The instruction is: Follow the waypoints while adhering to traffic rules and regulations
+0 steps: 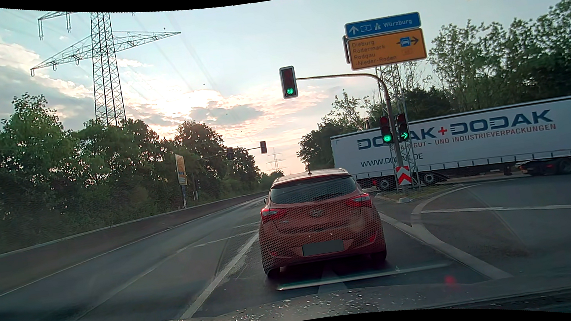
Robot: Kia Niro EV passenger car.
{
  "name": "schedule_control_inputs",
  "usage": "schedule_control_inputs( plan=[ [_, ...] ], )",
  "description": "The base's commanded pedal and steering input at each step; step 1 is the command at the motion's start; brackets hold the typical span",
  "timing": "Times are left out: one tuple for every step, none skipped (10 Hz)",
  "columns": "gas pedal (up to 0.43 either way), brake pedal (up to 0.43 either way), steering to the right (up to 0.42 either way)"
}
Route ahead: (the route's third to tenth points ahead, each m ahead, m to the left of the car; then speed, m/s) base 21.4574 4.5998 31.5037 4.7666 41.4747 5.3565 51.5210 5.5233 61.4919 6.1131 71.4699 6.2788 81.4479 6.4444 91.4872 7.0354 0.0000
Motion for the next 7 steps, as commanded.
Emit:
schedule_control_inputs(
  plan=[
    [0.000, 0.000, -0.005],
    [0.000, 0.000, -0.006],
    [0.000, 0.000, -0.005],
    [0.020, 0.000, -0.005],
    [0.118, 0.000, -0.005],
    [0.150, 0.000, -0.005],
    [0.177, 0.000, -0.006]
  ],
)
